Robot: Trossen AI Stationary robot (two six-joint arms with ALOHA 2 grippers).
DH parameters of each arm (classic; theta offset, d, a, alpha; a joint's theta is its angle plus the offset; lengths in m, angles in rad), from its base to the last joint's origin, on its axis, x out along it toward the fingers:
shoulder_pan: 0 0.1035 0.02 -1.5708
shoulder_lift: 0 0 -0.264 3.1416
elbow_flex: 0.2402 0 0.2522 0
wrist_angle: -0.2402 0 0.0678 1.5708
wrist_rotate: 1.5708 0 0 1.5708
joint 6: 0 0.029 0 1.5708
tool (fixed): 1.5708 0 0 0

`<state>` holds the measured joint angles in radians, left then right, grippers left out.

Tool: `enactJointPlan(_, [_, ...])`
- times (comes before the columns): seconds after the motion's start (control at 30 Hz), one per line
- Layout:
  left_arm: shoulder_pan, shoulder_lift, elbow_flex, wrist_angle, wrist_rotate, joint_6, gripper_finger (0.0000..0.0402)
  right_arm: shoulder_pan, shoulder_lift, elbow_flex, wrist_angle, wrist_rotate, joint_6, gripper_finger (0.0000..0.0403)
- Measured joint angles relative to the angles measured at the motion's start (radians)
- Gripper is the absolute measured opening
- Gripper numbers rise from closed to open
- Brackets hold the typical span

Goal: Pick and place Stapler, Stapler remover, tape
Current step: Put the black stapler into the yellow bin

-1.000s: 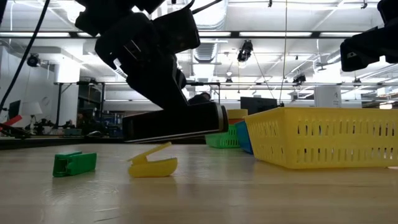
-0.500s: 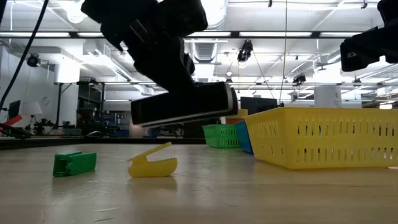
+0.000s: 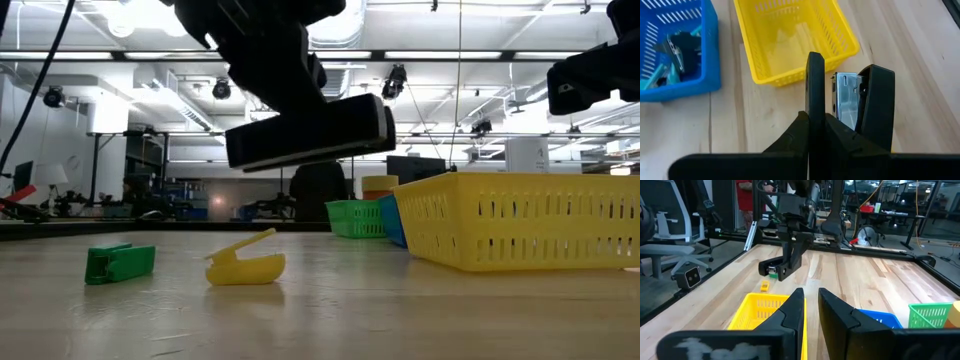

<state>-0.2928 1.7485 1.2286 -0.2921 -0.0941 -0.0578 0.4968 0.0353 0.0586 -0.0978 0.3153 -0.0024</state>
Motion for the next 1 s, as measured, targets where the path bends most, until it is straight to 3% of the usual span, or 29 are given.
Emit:
enactJointPlan(0.5, [0.000, 0.000, 0.050, -0.006, -0.039, 0.071, 0.0043, 0.000, 0.000, 0.000, 0.000, 0.000, 0.001, 0.0052])
enactJointPlan(1.0, [0.003, 0.014, 0.043, 0.210, -0.037, 0.112, 0.0040, 0.000, 0.000, 0.000, 0.000, 0.000, 0.001, 0.0052])
